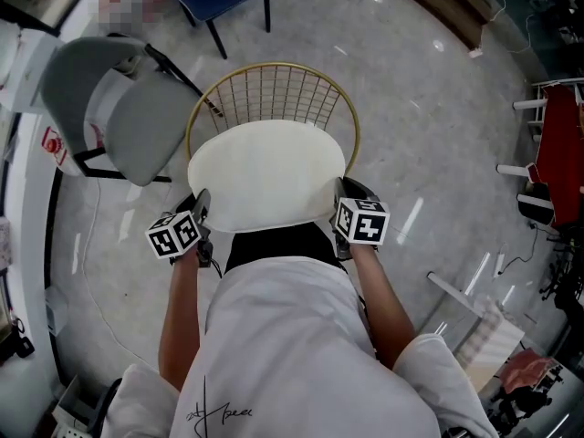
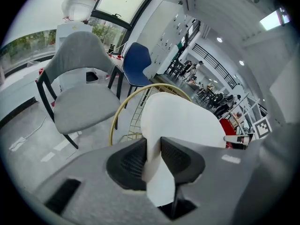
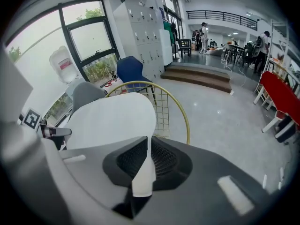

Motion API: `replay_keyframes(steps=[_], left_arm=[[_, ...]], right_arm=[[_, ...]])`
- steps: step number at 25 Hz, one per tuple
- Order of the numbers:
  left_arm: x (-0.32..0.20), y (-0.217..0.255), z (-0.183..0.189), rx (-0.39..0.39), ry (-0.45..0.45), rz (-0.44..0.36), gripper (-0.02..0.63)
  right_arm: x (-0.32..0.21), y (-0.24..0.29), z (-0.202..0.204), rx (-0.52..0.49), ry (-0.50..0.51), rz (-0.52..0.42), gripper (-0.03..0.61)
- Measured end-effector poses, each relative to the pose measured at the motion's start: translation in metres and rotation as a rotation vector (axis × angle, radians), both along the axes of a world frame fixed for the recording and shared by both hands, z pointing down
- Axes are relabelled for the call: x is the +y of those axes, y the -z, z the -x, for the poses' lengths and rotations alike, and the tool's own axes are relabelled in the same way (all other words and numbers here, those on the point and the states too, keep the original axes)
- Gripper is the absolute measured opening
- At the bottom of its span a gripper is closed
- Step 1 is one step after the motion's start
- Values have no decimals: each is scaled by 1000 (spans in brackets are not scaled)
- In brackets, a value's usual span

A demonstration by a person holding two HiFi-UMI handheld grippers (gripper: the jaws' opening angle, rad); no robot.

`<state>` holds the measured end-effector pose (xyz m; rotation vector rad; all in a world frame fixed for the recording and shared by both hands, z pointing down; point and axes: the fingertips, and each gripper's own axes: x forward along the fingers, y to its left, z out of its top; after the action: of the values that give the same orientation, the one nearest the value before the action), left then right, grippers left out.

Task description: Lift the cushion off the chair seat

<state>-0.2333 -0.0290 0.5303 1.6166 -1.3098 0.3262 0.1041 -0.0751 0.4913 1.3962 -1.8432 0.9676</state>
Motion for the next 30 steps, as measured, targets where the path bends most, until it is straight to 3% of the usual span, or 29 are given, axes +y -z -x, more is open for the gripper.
replay_keyframes(steps=[30], left_arm=[[27, 98, 23, 62, 41, -208, 94]], right_arm=[[20, 105, 20, -80, 30, -223, 31]])
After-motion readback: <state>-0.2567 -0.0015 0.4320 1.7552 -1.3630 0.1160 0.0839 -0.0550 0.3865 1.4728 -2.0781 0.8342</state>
